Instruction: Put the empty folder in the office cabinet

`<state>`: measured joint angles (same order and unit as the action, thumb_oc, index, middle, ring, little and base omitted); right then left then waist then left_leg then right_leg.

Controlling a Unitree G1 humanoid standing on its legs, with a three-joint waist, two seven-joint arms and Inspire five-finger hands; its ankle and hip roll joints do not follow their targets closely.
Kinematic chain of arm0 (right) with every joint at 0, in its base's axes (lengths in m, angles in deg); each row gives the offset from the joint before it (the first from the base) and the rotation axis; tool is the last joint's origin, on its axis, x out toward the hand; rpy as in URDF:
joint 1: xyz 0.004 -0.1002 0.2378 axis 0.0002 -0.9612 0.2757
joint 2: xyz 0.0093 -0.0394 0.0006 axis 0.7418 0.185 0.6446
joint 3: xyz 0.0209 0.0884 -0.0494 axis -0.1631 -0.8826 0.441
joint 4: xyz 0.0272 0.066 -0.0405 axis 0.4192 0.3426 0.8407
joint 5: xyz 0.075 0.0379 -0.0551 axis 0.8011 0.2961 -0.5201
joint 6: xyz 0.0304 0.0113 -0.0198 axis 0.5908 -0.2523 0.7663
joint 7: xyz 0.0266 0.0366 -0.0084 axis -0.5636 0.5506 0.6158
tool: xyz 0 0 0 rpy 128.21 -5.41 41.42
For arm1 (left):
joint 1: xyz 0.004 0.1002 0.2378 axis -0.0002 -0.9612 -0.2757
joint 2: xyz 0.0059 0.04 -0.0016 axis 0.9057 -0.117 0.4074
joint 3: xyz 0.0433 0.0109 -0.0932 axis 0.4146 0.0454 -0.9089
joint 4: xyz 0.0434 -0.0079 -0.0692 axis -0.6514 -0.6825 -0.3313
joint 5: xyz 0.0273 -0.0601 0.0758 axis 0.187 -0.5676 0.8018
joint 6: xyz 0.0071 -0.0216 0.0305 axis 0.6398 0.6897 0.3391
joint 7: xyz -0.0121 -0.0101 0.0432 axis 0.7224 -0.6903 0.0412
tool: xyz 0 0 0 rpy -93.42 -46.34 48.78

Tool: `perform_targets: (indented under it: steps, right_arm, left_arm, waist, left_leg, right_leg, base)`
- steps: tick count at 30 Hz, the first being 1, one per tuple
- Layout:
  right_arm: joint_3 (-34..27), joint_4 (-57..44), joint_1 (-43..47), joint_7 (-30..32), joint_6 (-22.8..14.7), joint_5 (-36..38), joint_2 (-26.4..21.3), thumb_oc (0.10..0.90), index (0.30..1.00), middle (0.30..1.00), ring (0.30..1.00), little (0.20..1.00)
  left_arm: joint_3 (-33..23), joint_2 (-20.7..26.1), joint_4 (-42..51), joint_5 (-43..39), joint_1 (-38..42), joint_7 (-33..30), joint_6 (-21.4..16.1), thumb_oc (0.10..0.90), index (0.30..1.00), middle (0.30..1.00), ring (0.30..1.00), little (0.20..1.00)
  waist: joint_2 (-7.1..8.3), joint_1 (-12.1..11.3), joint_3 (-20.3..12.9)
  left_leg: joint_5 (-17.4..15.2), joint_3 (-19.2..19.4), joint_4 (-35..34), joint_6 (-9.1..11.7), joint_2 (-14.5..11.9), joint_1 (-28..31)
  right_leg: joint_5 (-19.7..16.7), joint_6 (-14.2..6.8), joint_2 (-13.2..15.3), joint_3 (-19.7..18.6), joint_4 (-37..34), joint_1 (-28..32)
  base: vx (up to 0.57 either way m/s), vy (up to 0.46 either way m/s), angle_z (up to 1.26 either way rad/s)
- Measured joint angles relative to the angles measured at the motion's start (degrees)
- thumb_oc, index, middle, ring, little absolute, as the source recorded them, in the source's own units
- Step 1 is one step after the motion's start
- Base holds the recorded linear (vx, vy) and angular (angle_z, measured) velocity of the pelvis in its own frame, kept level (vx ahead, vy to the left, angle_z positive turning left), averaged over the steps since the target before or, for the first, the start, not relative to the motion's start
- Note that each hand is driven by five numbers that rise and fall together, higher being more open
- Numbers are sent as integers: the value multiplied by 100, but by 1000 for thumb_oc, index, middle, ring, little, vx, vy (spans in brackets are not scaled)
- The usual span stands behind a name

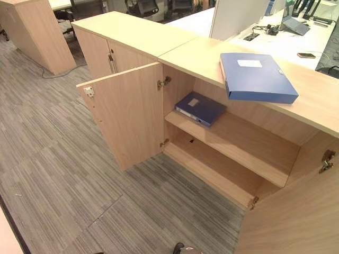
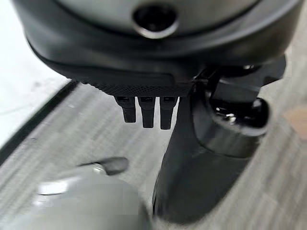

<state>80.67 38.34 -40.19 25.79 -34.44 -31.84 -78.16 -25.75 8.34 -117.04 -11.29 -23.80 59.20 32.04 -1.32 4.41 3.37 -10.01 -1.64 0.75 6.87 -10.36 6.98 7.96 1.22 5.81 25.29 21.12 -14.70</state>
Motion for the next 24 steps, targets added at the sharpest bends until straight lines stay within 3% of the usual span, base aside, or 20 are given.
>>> perform_targets:
  steps: [1, 3, 4, 6, 7, 8, 9, 11, 12, 14, 15, 16, 20, 21, 24]
  right_arm:
    - [-5, 1, 72, 3, -3, -1, 29, 800, 900, 900, 900, 900]
    - [69, 2, 128, 1, -4, -1, 192, 800, 900, 900, 900, 900]
    - [30, -64, 85, -5, -34, 1, 253, 800, 900, 900, 900, 900]
    - [91, 65, 140, 8, 0, 5, 391, 800, 900, 900, 900, 900]
    - [92, 71, 182, 9, 20, 7, 408, 800, 900, 900, 900, 900]
    - [101, 75, 215, 19, 19, 8, 420, 800, 900, 900, 900, 900]
    - [82, 132, 223, 40, 26, 13, 414, 800, 900, 900, 900, 900]
    - [71, 181, 337, 59, 17, 23, 364, 800, 900, 900, 900, 900]
    - [74, 168, 343, 69, -41, 24, 299, 800, 900, 900, 900, 900]
    - [77, -1, 356, 65, -30, 23, 214, 800, 900, 900, 900, 900]
    - [55, -4, 322, 72, -37, 23, 137, 800, 900, 900, 900, 900]
    - [61, -9, 370, 87, -45, 23, 81, 800, 900, 900, 900, 900]
    - [-58, 59, 132, 72, -27, 16, 16, 800, 900, 900, 900, 900]
    - [-102, 59, 63, 64, -19, 7, 43, 800, 900, 900, 900, 900]
    - [-182, 69, -48, 37, -14, -4, 186, 800, 900, 900, 900, 900]
  left_arm:
    - [0, -39, 56, -1, 57, -9, 3, 800, 900, 900, 900, 900]
    - [-37, -17, 48, -3, 113, -10, -15, 800, 900, 900, 900, 900]
    - [-152, -4, 111, -7, 53, -6, -14, 800, 900, 900, 900, 900]
    - [-299, 71, 204, -59, 152, -14, -69, 800, 900, 900, 900, 900]
    - [-330, 101, 226, -59, 211, -35, -64, 800, 900, 900, 900, 900]
    - [-352, 139, 324, -61, 219, -45, -94, 800, 900, 900, 900, 900]
    - [-275, 198, 418, -62, 240, -44, -119, 800, 900, 900, 900, 900]
    - [-318, 229, 854, -100, 187, -60, -260, 800, 900, 900, 900, 900]
    - [-348, 184, 935, -188, 203, -55, -306, 800, 900, 900, 900, 900]
    - [-245, 213, 1208, -244, 156, -60, -314, 800, 900, 900, 900, 900]
    - [-219, 190, 1262, -246, 70, -55, -307, 800, 900, 900, 900, 900]
    - [-222, 175, 1326, -255, 39, -57, -296, 800, 900, 900, 900, 900]
    - [-105, 146, 1536, -232, -295, -58, -261, 800, 900, 900, 900, 900]
    - [-101, 177, 1719, -227, -390, -45, -214, 800, 900, 900, 900, 900]
    - [-20, 376, 2244, -195, -554, -5, -177, 800, 900, 900, 900, 900]
  waist:
    - [-3, 1, 12]
    - [152, -78, -38]
    - [234, -92, -28]
    - [448, -461, 60]
    - [520, -473, 121]
    - [572, -491, 210]
    - [619, -457, 318]
    - [653, -711, 523]
    - [535, -755, 604]
    - [408, -861, 660]
    - [299, -902, 721]
    - [122, -885, 784]
    - [-138, -822, 682]
    - [-110, -801, 667]
    - [124, -772, 633]
  left_leg:
    - [16, 21, 165, 88, -29, -39]
    - [-48, 205, 988, 137, -105, -234]
    - [-27, 111, 1621, 169, -62, -433]
    - [312, 97, 3710, -63, -40, -1223]
    - [369, 4, 4272, -158, 21, -1526]
    - [394, 9, 4463, -203, 130, -1764]
    - [329, -9, 4507, -225, 244, -2077]
    - [366, 25, 3270, -242, 552, -2280]
    - [500, 25, 3157, -244, 549, -2466]
    - [830, -633, 1183, -27, 853, -2232]
    - [1136, -1016, 363, 20, 858, -2165]
    - [1282, -1155, 262, -52, 859, -2187]
    - [1551, -1268, 138, -133, 835, -1863]
    - [1887, -1097, -9, -295, 888, -1714]
    - [2034, -651, -351, -635, 1110, -1453]
  right_leg:
    - [48, 26, -193, -118, -68, 10]
    - [-113, 230, -345, -318, -351, 234]
    - [-88, 264, -447, -411, -434, 353]
    - [-151, 494, -552, -806, -766, 686]
    - [-198, 522, -565, -843, -893, 845]
    - [-132, 592, -567, -957, -975, 1008]
    - [-78, 508, -569, -1079, -1093, 1106]
    - [-315, 431, -558, -1417, -1279, 1213]
    - [-378, 460, -634, -1506, -1381, 1309]
    - [-375, 188, -743, -2003, -1638, 1512]
    - [-518, 251, -841, -2193, -1761, 1588]
    - [-601, 236, -909, -2296, -1914, 1758]
    - [-402, 73, -960, -2942, -2035, 2078]
    - [-290, -42, -856, -3076, -1947, 2093]
    - [-24, -309, -477, -3280, -1704, 2007]
  base:
    - [253, -352, -53]
    - [204, -331, -68]
    - [193, -266, -67]
    - [215, -137, -86]
    - [182, -6, -70]
    - [217, 93, -15]
    - [176, 174, -30]
    - [316, 247, -88]
    - [373, 240, -102]
    - [322, 167, -100]
    - [261, 166, -119]
    - [279, 214, -100]
    - [254, 252, -85]
    - [159, 178, -60]
    - [129, 194, -60]
